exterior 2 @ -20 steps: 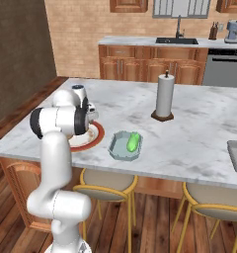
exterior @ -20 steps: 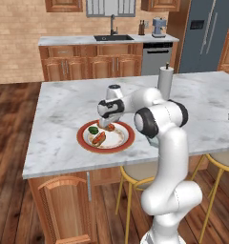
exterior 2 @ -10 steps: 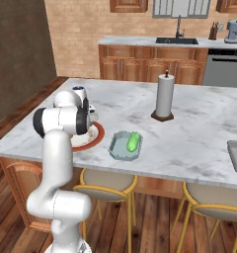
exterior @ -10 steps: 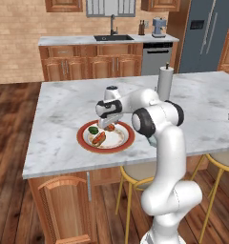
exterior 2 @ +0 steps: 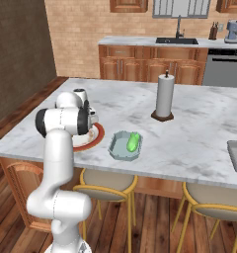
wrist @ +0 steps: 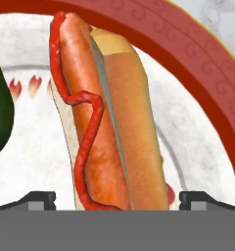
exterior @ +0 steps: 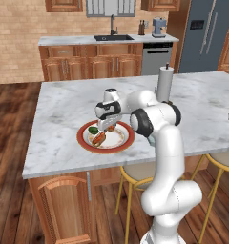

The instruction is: Place one cooked food and one vegetable from the large plate to each tupperware container.

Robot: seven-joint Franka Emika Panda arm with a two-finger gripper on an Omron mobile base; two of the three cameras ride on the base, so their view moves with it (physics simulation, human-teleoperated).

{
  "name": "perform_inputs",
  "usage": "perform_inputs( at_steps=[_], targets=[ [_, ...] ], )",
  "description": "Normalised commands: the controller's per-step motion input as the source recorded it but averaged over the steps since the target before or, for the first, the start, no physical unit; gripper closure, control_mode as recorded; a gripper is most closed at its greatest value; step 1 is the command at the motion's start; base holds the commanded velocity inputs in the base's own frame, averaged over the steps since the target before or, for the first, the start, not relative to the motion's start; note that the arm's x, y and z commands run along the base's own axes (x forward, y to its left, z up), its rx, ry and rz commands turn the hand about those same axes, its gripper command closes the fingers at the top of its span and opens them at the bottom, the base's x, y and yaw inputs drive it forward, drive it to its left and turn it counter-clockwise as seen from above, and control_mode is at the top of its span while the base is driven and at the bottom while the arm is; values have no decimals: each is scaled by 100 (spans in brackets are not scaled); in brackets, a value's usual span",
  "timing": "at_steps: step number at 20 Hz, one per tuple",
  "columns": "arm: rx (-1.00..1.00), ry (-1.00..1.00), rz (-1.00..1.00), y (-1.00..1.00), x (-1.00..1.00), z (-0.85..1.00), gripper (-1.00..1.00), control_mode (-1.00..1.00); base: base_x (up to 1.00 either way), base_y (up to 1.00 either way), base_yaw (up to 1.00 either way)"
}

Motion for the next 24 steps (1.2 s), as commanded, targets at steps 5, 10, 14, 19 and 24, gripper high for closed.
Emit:
perform_inputs(
  at_steps=[5,10,14,19,24],
  targets=[
    [0,2,2,0,3,-4,100,-100,0,0,0],
    [0,1,1,0,0,-1,100,-100,0,0,0],
    [0,0,1,0,0,0,100,-100,0,0,0],
    [0,-4,-7,-19,-30,9,100,-100,0,0,0],
    [0,-8,-37,-91,-63,56,100,-100,0,0,0]
  ],
)
